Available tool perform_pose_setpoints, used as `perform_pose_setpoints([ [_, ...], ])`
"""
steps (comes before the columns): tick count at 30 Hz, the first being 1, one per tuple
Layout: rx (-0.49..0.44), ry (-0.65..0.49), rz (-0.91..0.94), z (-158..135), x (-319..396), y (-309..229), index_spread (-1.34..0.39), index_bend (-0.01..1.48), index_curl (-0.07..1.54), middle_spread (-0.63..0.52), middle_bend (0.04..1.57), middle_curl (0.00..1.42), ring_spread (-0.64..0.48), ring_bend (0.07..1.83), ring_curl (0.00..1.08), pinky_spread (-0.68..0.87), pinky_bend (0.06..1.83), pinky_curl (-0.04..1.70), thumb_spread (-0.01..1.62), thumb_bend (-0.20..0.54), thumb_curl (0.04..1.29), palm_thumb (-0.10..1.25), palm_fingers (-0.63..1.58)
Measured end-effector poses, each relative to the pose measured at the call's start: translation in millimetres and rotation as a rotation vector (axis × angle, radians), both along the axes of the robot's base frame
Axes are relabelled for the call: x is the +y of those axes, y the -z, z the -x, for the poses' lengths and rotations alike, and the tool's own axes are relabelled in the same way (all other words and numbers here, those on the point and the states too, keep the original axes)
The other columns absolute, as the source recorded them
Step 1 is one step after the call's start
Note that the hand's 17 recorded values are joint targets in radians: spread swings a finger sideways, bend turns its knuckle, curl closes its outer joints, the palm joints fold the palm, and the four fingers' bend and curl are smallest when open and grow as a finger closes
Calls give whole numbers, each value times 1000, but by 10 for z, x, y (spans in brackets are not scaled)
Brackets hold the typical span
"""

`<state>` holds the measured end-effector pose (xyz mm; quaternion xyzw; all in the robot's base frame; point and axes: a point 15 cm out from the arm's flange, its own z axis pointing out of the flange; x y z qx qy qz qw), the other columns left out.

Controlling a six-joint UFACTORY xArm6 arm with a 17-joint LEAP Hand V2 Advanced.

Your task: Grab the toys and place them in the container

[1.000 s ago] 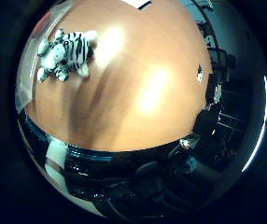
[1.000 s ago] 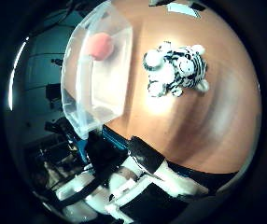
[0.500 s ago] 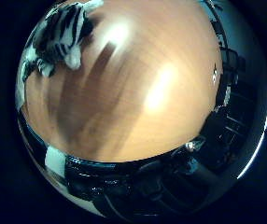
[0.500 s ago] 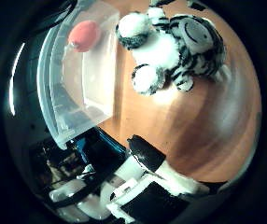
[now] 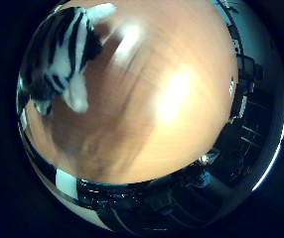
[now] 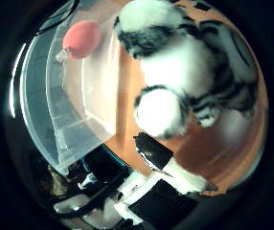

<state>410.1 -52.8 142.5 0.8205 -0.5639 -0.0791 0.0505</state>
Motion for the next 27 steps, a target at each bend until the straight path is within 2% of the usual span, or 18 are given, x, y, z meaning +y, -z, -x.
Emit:
perform_pose_setpoints([
  [3,-10,5,-4,-30,4,20,-353,149,265,-83,232,334,97,359,274,484,362,302,1068,-21,279,543,385],
  [7,-30,4,-3,-72,-7,40,-363,164,266,-171,290,358,-98,519,302,433,391,292,1054,-15,291,604,583],
  [10,-35,-4,0,-75,-9,61,-380,199,298,-260,404,412,-276,677,354,247,402,274,1035,-13,303,671,776],
  [11,-35,-5,2,-75,-11,59,-388,208,308,-275,432,427,-292,712,368,189,434,280,1030,-16,305,678,875],
  [13,-24,-10,8,-50,-18,58,-413,207,331,-313,482,463,-338,780,394,-34,518,274,1020,-17,311,714,1041],
  [14,-23,-14,9,-50,-5,46,-425,243,376,-321,547,507,-336,852,440,-198,614,311,1010,-16,317,738,1195],
  [15,-23,-16,9,-53,-2,43,-432,286,409,-324,600,539,-326,883,462,-299,690,334,1006,-14,322,760,1224],
  [17,-25,-22,15,-59,-10,30,-443,459,503,-298,754,615,-299,980,509,-378,845,400,999,-9,334,812,1352],
  [22,-4,-42,43,-4,-91,4,-391,852,748,-244,1076,778,-268,1222,636,-312,1194,580,988,-8,381,919,1212],
  [27,30,-19,46,149,-195,-178,-320,1011,867,-213,1227,867,-259,1327,729,-242,1334,693,1024,13,453,1078,1089],
])
